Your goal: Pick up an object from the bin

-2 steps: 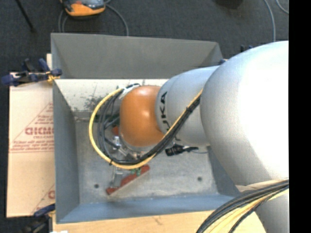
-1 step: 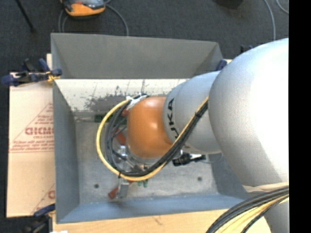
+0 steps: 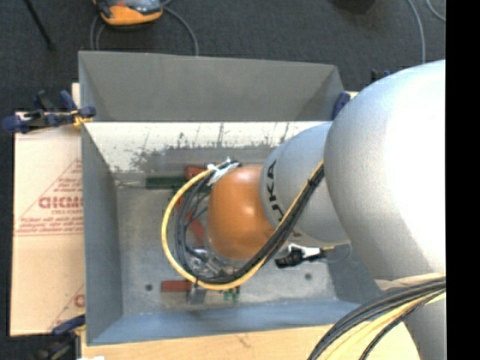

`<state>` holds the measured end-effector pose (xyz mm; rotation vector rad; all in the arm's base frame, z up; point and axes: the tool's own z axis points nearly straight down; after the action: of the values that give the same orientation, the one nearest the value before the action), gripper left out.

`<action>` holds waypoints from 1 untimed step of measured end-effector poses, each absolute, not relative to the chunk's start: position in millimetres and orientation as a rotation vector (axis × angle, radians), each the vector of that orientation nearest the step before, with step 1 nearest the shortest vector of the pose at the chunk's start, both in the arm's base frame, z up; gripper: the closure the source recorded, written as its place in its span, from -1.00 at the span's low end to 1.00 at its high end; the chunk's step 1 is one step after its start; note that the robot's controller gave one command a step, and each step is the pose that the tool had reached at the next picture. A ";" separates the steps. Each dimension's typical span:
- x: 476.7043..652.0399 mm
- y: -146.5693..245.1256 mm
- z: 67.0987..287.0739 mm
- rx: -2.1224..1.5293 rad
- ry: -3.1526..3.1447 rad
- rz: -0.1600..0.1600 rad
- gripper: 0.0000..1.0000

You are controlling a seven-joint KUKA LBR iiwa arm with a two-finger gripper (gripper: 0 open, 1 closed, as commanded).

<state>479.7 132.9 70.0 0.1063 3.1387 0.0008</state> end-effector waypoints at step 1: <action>479.7 133.0 70.0 0.107 3.139 0.001 1.00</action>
Offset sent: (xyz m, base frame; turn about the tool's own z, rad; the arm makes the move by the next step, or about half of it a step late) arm 0.0196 0.0080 0.1737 -0.0106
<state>479.7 133.0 70.0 0.1074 3.1388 0.0013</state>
